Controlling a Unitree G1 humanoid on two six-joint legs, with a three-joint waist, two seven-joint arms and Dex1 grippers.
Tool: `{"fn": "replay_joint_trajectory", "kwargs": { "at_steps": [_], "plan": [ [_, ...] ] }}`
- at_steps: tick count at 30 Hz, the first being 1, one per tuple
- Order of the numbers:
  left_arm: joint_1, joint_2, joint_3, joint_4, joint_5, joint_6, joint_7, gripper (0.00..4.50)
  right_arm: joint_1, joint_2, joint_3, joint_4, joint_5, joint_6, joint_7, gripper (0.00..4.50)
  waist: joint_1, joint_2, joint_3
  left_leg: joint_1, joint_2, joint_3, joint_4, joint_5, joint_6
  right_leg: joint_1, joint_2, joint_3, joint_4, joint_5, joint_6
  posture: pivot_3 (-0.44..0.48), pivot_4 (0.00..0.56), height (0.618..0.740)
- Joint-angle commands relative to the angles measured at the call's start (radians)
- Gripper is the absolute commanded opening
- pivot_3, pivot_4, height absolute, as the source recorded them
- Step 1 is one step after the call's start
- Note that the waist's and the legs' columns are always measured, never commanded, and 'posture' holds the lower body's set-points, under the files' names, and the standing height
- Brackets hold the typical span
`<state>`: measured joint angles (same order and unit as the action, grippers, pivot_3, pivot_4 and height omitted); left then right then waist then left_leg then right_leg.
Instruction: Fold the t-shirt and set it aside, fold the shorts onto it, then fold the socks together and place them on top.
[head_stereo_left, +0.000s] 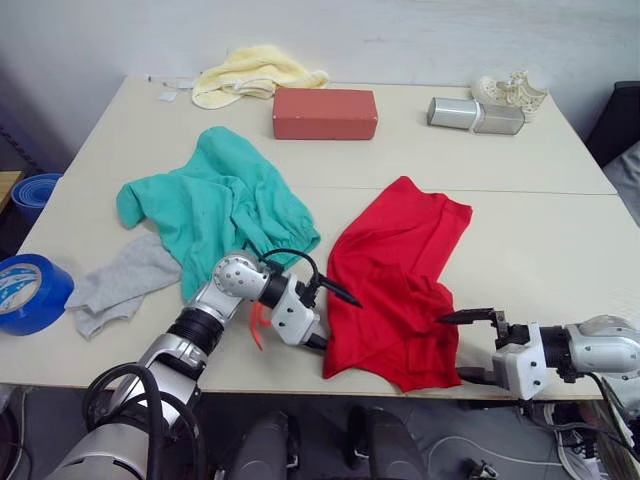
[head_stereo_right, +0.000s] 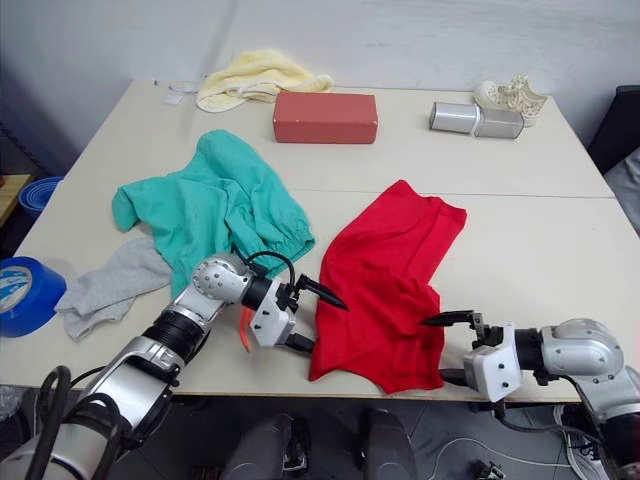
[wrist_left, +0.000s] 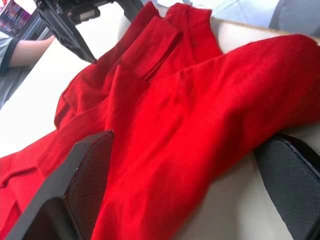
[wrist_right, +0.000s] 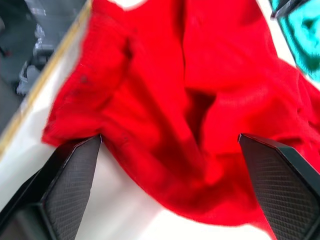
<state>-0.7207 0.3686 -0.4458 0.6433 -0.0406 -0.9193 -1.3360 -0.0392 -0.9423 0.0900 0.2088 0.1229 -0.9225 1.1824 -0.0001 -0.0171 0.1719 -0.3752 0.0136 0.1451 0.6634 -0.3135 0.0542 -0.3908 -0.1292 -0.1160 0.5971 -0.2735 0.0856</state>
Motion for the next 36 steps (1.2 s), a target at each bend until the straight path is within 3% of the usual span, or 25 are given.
{"fn": "replay_joint_trajectory", "kwargs": {
  "at_steps": [1, 8, 11, 15, 24, 28, 32, 36],
  "plan": [
    [0.032, -0.001, -0.057, 0.025, 0.02, 0.008, -0.045, 4.5, 0.024, 0.012, 0.062, -0.017, -0.01, -0.014, 0.002, 3.58, 0.0, 0.001, 0.0, 0.0, 0.0, 0.0, 0.0, 0.0, 0.0, 0.0, 0.0, 0.0, 0.0, 0.0, 0.0, 0.0, 0.15, 0.74],
    [0.076, 0.009, -0.082, -0.025, -0.04, 0.071, -0.137, 2.19, 0.035, 0.013, 0.077, -0.04, -0.006, 0.016, -0.041, 1.07, 0.0, 0.003, 0.001, 0.0, 0.0, 0.0, 0.0, 0.0, 0.001, 0.0, 0.0, 0.0, 0.0, 0.0, 0.0, 0.0, 0.15, 0.74],
    [0.141, 0.039, -0.093, -0.123, -0.113, 0.239, -0.206, 1.25, 0.069, -0.008, 0.055, -0.068, 0.009, 0.03, -0.06, 0.08, -0.001, 0.006, 0.002, 0.0, 0.0, 0.0, 0.0, -0.001, 0.001, 0.0, 0.0, 0.0, 0.0, 0.0, 0.0, 0.0, 0.15, 0.74],
    [0.239, 0.112, -0.106, -0.324, -0.222, 0.465, -0.271, 0.01, 0.157, -0.06, 0.013, -0.153, 0.061, 0.07, -0.072, 0.0, -0.002, 0.01, 0.004, -0.001, 0.0, 0.0, 0.0, 0.002, 0.005, -0.001, 0.0, 0.0, 0.001, -0.001, -0.001, 0.0, 0.15, 0.74],
    [0.339, 0.256, -0.089, -0.752, -0.378, 0.77, -0.252, 0.01, 0.468, -0.183, -0.127, -0.327, 0.238, 0.188, -0.031, 0.0, 0.007, 0.014, 0.007, -0.001, 0.0, 0.0, 0.001, 0.0, 0.002, 0.0, 0.0, 0.002, 0.002, -0.002, 0.0, 0.0, 0.15, 0.74],
    [0.363, 0.326, -0.109, -0.855, -0.403, 0.852, -0.27, 0.01, 0.597, -0.228, -0.177, -0.43, 0.36, 0.358, 0.007, 0.0, 0.009, 0.014, 0.007, -0.001, 0.0, -0.001, -0.002, -0.001, 0.0, -0.002, 0.0, 0.002, 0.002, -0.003, -0.002, 0.0, 0.15, 0.74],
    [0.355, 0.351, -0.08, -0.895, -0.478, 1.002, -0.226, 0.01, 0.622, -0.218, -0.24, -0.528, 0.451, 0.528, -0.003, 0.0, 0.007, 0.014, 0.007, -0.001, 0.0, 0.0, -0.001, -0.001, 0.0, -0.002, 0.0, 0.002, 0.002, -0.004, -0.002, 0.0, 0.15, 0.74],
    [0.282, 0.342, -0.036, -0.857, -0.523, 1.152, -0.195, 0.01, 0.557, -0.213, -0.294, -0.543, 0.554, 0.721, -0.005, 0.0, 0.01, 0.013, 0.008, -0.001, 0.0, -0.001, -0.001, -0.004, 0.005, -0.002, 0.0, 0.002, 0.001, -0.005, -0.005, 0.0, 0.15, 0.74]
  ]
}}
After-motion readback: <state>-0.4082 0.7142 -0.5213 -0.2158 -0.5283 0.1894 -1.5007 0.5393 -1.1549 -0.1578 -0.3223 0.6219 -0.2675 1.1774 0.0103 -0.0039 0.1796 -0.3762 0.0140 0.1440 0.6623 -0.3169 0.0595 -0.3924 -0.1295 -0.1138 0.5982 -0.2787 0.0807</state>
